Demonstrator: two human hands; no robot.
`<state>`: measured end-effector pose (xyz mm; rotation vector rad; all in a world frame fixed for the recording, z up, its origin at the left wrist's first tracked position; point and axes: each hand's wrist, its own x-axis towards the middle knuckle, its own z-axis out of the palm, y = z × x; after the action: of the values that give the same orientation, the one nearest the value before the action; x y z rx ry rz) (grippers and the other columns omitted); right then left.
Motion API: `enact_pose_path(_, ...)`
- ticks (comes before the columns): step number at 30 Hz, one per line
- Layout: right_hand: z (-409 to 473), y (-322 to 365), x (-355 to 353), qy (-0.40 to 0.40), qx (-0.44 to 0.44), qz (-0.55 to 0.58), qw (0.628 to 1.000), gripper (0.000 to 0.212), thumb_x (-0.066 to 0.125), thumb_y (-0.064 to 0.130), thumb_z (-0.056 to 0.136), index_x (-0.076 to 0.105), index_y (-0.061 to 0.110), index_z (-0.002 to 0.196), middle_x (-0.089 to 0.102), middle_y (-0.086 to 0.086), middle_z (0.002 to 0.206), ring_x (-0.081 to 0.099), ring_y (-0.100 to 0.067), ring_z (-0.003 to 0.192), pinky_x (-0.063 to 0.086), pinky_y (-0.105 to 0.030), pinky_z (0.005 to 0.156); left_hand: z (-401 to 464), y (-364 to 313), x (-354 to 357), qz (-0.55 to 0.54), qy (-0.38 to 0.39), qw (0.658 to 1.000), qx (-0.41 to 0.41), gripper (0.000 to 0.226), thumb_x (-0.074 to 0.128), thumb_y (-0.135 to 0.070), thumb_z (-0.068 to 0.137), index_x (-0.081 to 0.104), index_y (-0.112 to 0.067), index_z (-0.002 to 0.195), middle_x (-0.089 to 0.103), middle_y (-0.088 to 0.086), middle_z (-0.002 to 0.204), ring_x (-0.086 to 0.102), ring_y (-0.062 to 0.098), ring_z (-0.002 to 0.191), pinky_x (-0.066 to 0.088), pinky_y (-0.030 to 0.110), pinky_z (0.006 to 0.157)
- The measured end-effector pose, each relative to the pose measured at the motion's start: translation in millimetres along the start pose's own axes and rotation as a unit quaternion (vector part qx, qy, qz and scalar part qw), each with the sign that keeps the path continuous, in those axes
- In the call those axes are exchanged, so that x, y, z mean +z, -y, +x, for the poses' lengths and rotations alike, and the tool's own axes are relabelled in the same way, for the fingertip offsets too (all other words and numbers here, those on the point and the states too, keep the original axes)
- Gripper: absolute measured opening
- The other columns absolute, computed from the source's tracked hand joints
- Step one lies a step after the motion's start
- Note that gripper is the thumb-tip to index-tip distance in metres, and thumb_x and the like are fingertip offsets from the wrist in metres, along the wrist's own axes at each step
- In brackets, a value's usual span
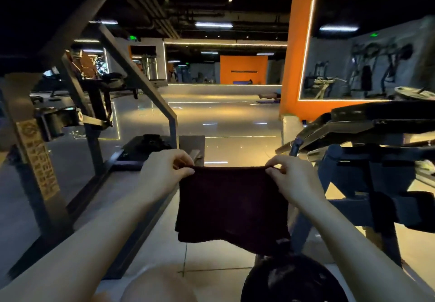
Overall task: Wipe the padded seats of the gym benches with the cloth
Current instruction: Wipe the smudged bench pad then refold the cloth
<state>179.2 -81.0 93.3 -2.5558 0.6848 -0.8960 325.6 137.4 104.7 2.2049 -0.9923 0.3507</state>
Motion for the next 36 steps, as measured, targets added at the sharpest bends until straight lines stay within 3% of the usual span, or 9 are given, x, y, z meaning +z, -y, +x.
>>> enact_pose_path(3,13,9,16,-0.043,0.032,-0.003,0.999,0.014,0.059,0.028,0.096,0.068,0.028,0.106,0.065,0.003,0.092,0.063,-0.019,0.089,0.054,-0.042,0.078,24,24,11,-0.043,0.022,0.999,0.015,0.017,0.072,-0.019,0.085,0.064,-0.034,0.089,0.063,-0.013,0.099,0.059,0.004,0.094,0.049,0.025,0.082)
enact_pose_path(7,34,9,33,-0.085,0.065,0.068,0.992,0.015,0.059,0.020,0.095,0.068,0.027,0.105,0.066,0.005,0.093,0.064,-0.016,0.090,0.057,-0.043,0.081,60,42,28,-0.072,0.044,0.994,0.062,0.016,0.069,-0.020,0.087,0.061,-0.033,0.090,0.056,-0.019,0.090,0.053,-0.003,0.087,0.038,0.011,0.071)
enact_pose_path(9,44,7,39,-0.118,0.081,0.090,0.986,0.017,0.059,0.019,0.095,0.068,0.028,0.106,0.067,0.006,0.096,0.063,-0.015,0.094,0.056,-0.042,0.084,80,47,37,-0.113,0.052,0.989,0.075,0.011,0.069,-0.021,0.087,0.065,-0.029,0.093,0.059,-0.018,0.090,0.054,-0.003,0.088,0.041,0.013,0.073)
enact_pose_path(12,62,4,43,-0.175,0.096,0.124,0.972,0.021,0.060,0.017,0.095,0.065,0.037,0.097,0.066,0.012,0.094,0.062,-0.012,0.097,0.055,-0.037,0.086,114,51,51,-0.154,0.063,0.982,0.089,0.011,0.072,-0.024,0.086,0.067,-0.033,0.090,0.064,-0.018,0.091,0.059,0.002,0.089,0.051,0.029,0.079)
enact_pose_path(16,89,-8,46,-0.247,0.126,0.128,0.952,0.015,0.060,0.018,0.095,0.069,0.028,0.103,0.064,0.016,0.092,0.059,-0.004,0.093,0.049,-0.023,0.078,162,44,75,-0.204,0.073,0.968,0.125,0.013,0.070,-0.017,0.088,0.066,-0.030,0.087,0.064,-0.015,0.088,0.060,0.005,0.087,0.047,0.017,0.071)
enact_pose_path(28,163,-38,69,-0.397,0.148,-0.035,0.905,0.017,0.060,0.014,0.094,0.069,0.021,0.107,0.060,0.004,0.101,0.052,-0.007,0.091,0.036,-0.012,0.076,270,45,161,-0.304,0.128,0.925,0.188,0.020,0.074,-0.016,0.084,0.063,-0.033,0.081,0.064,-0.016,0.083,0.059,0.002,0.080,0.042,0.015,0.067)
enact_pose_path(32,194,-38,76,-0.428,0.147,-0.057,0.890,0.020,0.062,0.013,0.094,0.068,0.018,0.112,0.058,0.006,0.106,0.053,-0.007,0.096,0.042,-0.021,0.086,316,45,180,-0.324,0.137,0.910,0.220,0.025,0.075,-0.021,0.083,0.061,-0.041,0.075,0.065,-0.017,0.082,0.060,0.004,0.081,0.047,0.022,0.070)
enact_pose_path(34,210,-40,80,-0.427,0.148,-0.088,0.888,0.025,0.064,0.014,0.093,0.065,0.016,0.117,0.055,0.006,0.113,0.052,-0.006,0.101,0.038,-0.014,0.085,338,44,191,-0.334,0.138,0.903,0.231,0.025,0.075,-0.023,0.083,0.061,-0.042,0.075,0.065,-0.017,0.083,0.060,0.008,0.084,0.049,0.027,0.074)
enact_pose_path(36,227,-46,84,-0.422,0.161,-0.122,0.884,0.030,0.064,0.015,0.092,0.061,0.016,0.122,0.052,0.006,0.119,0.048,-0.004,0.104,0.033,-0.006,0.081,358,41,205,-0.355,0.139,0.891,0.245,0.025,0.075,-0.022,0.083,0.060,-0.042,0.076,0.064,-0.018,0.083,0.060,0.007,0.083,0.047,0.021,0.070)
